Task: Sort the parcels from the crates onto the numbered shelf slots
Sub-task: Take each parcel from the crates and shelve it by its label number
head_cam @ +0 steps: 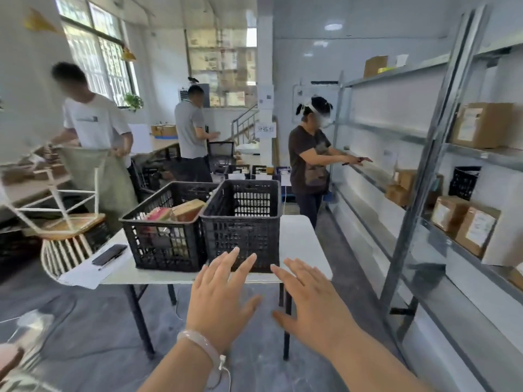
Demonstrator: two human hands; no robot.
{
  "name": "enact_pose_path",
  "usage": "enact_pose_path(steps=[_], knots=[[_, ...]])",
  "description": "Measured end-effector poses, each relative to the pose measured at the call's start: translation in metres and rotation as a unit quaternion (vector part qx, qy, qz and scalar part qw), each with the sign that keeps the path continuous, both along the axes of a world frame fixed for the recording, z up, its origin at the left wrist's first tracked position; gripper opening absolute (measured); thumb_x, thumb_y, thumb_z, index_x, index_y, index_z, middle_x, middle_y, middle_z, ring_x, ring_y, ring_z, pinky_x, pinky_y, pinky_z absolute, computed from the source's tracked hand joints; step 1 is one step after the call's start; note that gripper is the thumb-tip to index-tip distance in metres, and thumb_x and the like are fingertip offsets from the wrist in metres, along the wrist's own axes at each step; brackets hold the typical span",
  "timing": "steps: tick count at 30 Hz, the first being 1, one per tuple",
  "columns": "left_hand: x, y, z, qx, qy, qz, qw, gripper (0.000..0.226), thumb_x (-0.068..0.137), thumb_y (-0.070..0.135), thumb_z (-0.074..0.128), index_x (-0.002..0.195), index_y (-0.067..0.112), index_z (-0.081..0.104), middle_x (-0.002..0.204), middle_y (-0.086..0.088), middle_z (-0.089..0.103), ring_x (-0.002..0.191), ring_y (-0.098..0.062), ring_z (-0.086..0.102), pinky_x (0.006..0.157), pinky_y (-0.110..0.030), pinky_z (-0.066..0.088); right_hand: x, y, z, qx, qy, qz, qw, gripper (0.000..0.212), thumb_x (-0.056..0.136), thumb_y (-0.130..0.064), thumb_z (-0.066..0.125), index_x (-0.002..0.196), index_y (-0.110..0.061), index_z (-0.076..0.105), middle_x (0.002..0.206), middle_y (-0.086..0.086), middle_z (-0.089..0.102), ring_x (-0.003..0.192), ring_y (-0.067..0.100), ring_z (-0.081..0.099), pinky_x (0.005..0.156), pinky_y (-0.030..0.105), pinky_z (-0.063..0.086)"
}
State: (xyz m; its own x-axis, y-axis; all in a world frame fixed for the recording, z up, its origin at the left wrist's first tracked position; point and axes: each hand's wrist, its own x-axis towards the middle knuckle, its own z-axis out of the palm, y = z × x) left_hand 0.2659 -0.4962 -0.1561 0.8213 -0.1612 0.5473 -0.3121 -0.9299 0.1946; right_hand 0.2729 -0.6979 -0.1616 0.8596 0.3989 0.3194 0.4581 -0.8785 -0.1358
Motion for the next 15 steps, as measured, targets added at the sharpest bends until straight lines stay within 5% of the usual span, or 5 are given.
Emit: enact_pose_path(steps=[12,15], knots=[[0.152,0.115,-0.017,-0.014,0.004,0.108,0.994,0.071,0.078,0.050,0.075,0.142,0.032,0.051,0.148,-0.001,0.047,0.135,-0.026,0.046,0.108,-0.048,0.042,0.190,0.116,-0.007,0.030,0.002,0.114,0.993,0.075,0.091,-0.058,0.046,0.152,-0.042,0.006,0.161,-0.008,0.008,0.148,0.011,-0.001,0.120,0.033,-0.001],[0.207,0.138,-0.019,-0.010,0.022,0.119,0.993,0.071,0.084,0.057,0.064,0.148,0.039,0.038,0.155,0.003,0.036,0.142,-0.022,0.034,0.114,-0.044,0.033,0.252,0.136,0.002,0.046,0.000,0.123,0.991,0.075,0.091,-0.058,0.047,0.152,-0.041,0.008,0.161,-0.009,0.010,0.148,0.010,0.000,0.121,0.033,0.001]])
